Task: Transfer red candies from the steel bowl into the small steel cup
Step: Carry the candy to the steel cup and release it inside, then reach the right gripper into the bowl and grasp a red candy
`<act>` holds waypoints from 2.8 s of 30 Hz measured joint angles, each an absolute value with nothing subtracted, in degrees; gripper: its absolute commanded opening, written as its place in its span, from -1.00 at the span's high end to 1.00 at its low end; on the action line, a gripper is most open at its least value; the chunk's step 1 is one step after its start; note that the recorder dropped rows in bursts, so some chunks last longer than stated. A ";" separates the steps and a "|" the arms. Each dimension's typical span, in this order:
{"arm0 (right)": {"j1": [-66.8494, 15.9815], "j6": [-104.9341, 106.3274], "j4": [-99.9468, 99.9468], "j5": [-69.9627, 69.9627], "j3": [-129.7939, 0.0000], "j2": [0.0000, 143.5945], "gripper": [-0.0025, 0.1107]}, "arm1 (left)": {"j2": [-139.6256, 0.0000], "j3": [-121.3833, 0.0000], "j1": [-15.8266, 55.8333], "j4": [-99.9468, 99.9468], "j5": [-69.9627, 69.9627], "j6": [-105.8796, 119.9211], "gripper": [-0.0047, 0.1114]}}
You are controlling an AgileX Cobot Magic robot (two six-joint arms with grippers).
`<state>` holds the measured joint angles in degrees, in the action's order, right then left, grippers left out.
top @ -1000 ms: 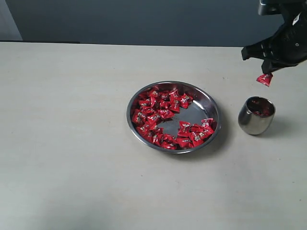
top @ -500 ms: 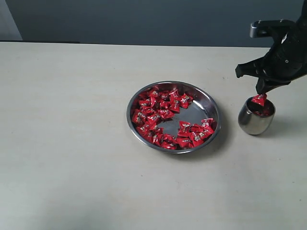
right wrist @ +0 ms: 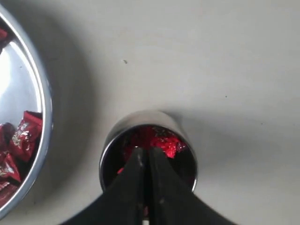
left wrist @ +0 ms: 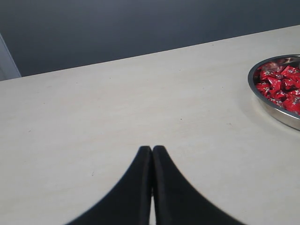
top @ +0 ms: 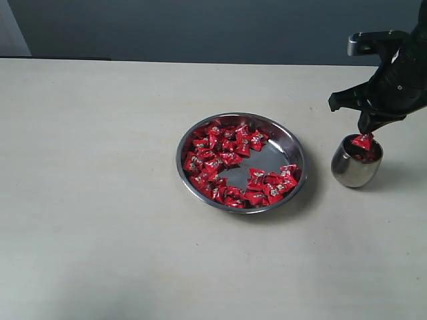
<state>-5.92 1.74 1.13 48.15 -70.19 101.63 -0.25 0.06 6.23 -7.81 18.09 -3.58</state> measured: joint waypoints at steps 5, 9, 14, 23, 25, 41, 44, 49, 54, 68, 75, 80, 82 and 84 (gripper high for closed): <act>-5.92 1.87 0.61 48.63 -70.19 101.63 0.45 | -0.25 0.06 6.23 -7.81 18.09 -3.58 0.91; -5.92 1.98 0.61 48.49 -70.19 101.63 0.42 | -0.25 0.06 6.23 -7.81 18.09 -3.58 0.91; -6.31 3.08 3.37 46.42 -70.19 101.20 0.42 | -0.25 0.06 6.23 -7.81 18.09 -3.58 0.91; -20.73 27.64 27.13 41.78 -70.19 103.45 0.42 | -0.25 0.06 6.23 -7.81 18.09 -3.58 0.91; -22.12 28.65 27.36 40.82 -70.19 106.47 0.42 | -0.25 0.06 6.23 -7.81 18.09 -3.58 0.91; -22.56 43.28 40.59 33.18 -70.59 115.72 0.10 | -0.25 0.06 6.23 -7.81 18.09 -3.58 0.91; -22.56 43.39 40.83 33.08 -72.70 117.31 0.10 | -0.25 0.06 6.23 -7.81 18.09 -3.58 0.91; -22.56 43.49 40.96 34.71 -75.44 119.73 0.12 | -0.25 0.06 6.23 -7.81 18.09 -3.58 0.91; -22.56 43.49 40.96 35.19 -76.04 121.32 0.12 | -0.25 0.06 6.23 -7.81 18.09 -3.58 0.91; -22.56 43.49 40.65 35.47 -76.04 123.07 0.57 | -0.25 0.06 6.23 -7.81 18.09 -3.58 0.91; -22.56 43.49 40.52 36.88 -76.04 123.07 0.97 | -0.25 0.06 6.23 -7.81 18.09 -3.58 0.91; -22.56 43.20 39.92 41.24 -76.04 121.53 0.97 | -0.25 0.06 6.23 -7.81 18.09 -3.58 0.91; -22.56 42.09 38.87 42.60 -76.04 119.85 0.97 | -0.25 0.06 6.23 -7.81 18.09 -3.58 0.91; -22.56 39.97 36.87 42.87 -76.04 117.98 0.97 | -0.25 0.06 6.23 -7.81 18.09 -3.58 0.91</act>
